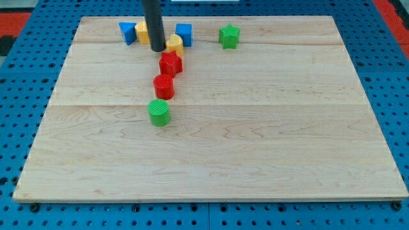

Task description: Push yellow hexagon closer to the red star

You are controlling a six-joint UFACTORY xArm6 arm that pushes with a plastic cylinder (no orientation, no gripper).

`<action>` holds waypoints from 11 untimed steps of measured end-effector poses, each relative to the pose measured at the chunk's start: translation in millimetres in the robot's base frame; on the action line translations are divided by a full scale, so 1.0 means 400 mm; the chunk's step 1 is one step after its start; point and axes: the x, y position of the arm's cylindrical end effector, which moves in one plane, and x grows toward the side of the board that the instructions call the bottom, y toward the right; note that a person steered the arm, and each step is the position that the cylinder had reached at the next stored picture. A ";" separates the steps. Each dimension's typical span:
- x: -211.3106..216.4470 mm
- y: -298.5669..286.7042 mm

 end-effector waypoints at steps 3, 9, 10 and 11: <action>-0.087 -0.042; -0.155 -0.157; -0.134 -0.068; -0.183 -0.077</action>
